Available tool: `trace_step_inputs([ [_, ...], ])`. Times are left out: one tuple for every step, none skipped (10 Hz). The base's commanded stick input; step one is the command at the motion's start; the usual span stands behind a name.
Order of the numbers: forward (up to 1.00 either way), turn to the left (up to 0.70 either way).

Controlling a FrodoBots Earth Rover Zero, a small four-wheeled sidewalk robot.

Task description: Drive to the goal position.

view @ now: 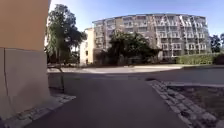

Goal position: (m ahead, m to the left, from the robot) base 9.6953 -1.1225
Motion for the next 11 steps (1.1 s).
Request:
trace_step_inputs([
  [0.60, 0.15],
  [0.60, 0.15],
  [0.60, 0.15],
  [0.60, 0.15],
  [0.60, 0.15],
  [0.60, 0.15],
  [0.60, 0.15],
  [0.60, 0.15],
  [0.60, 0.15],
  [0.59, 0.15],
  [0.58, 0.15],
])
